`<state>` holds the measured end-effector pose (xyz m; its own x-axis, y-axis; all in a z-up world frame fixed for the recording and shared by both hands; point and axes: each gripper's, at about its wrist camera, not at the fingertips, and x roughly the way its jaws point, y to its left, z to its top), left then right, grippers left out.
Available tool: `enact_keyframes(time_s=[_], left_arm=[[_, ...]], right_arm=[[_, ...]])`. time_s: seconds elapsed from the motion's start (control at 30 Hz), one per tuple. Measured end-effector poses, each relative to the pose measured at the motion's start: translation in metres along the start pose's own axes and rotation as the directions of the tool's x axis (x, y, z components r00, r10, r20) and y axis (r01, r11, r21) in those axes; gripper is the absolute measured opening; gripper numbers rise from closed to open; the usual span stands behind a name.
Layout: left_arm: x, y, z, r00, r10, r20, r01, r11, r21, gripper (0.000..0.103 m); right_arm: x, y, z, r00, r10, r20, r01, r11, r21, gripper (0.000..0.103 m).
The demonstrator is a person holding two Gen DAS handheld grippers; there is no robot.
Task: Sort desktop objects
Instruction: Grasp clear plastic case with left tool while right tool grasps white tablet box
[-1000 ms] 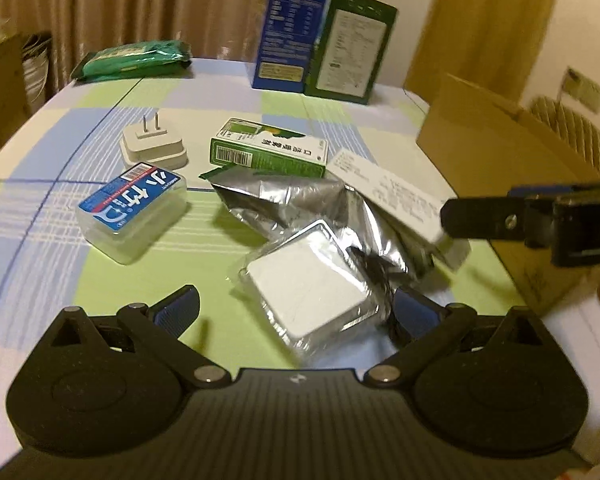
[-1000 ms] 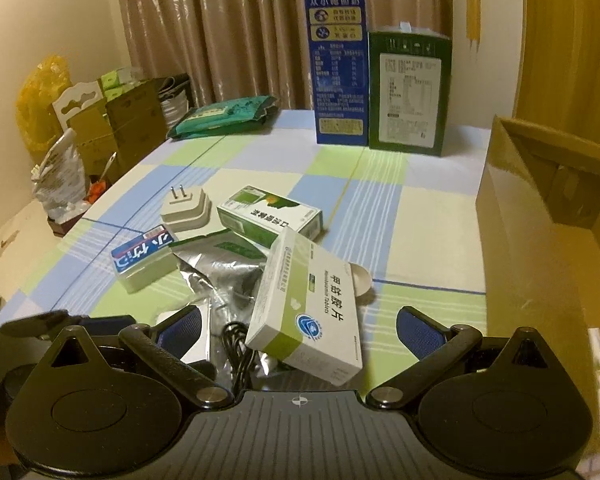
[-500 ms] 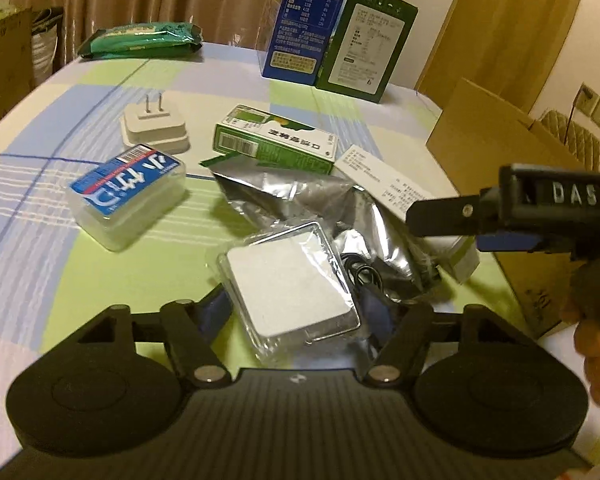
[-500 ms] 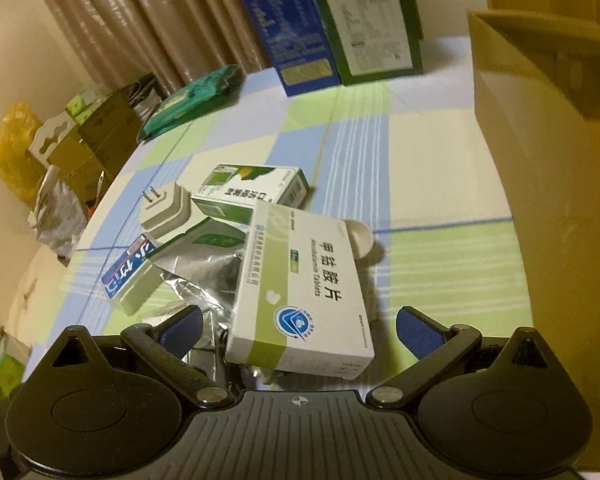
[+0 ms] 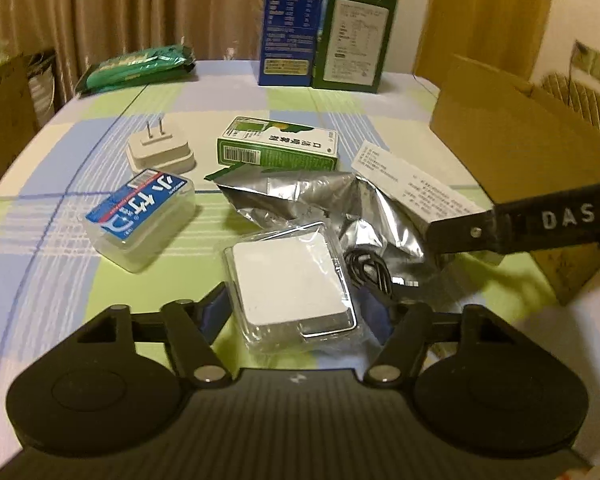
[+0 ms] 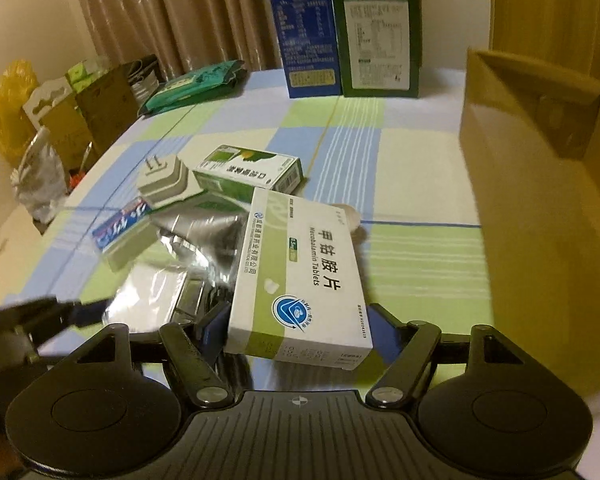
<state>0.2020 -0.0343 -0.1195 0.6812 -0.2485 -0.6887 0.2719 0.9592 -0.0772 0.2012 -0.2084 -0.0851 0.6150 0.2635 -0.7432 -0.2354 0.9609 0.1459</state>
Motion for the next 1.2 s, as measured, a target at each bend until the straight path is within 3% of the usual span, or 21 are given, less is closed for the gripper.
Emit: enact_keyframes(time_s=[0.17, 0.37, 0.43, 0.5, 0.53, 0.97, 1.13, 1.2], left_arm=[[-0.023, -0.001, -0.013, 0.999, 0.002, -0.034, 0.0, 0.998, 0.058, 0.05], [-0.058, -0.001, -0.041, 0.998, -0.016, -0.055, 0.02, 0.997, 0.069, 0.05], [-0.064, -0.002, -0.049, 0.999, -0.013, -0.049, 0.016, 0.998, 0.064, 0.052], [-0.066, -0.004, -0.053, 0.999, 0.003, -0.043, 0.0, 0.997, 0.079, 0.077], [-0.066, -0.005, -0.055, 0.999, 0.015, -0.034, -0.012, 0.996, 0.094, 0.08], [-0.056, -0.023, -0.052, 0.996, 0.069, 0.049, -0.078, 0.975, 0.206, 0.08], [-0.046, -0.021, -0.051, 0.996, 0.082, 0.017, -0.084, 0.984, 0.16, 0.074], [-0.044, -0.023, -0.052, 0.995, 0.096, 0.012, -0.097, 0.981, 0.17, 0.064]], right_arm=[[-0.029, 0.012, -0.04, 0.998, -0.065, -0.006, 0.065, 0.998, -0.01, 0.07], [-0.039, 0.031, -0.073, 0.99, -0.139, -0.004, 0.138, 0.988, -0.073, 0.07], [-0.035, 0.033, -0.077, 0.992, -0.129, -0.014, 0.128, 0.988, -0.087, 0.074], [-0.036, 0.032, -0.078, 0.994, -0.111, -0.004, 0.111, 0.991, -0.078, 0.086], [-0.036, 0.031, -0.078, 0.994, -0.113, 0.004, 0.113, 0.991, -0.07, 0.087], [-0.014, 0.016, -0.078, 0.991, -0.122, -0.047, 0.122, 0.992, -0.013, 0.087], [-0.009, 0.018, -0.079, 0.991, -0.126, -0.051, 0.124, 0.992, -0.029, 0.087], [-0.009, 0.019, -0.079, 0.99, -0.135, -0.045, 0.133, 0.99, -0.036, 0.085]])
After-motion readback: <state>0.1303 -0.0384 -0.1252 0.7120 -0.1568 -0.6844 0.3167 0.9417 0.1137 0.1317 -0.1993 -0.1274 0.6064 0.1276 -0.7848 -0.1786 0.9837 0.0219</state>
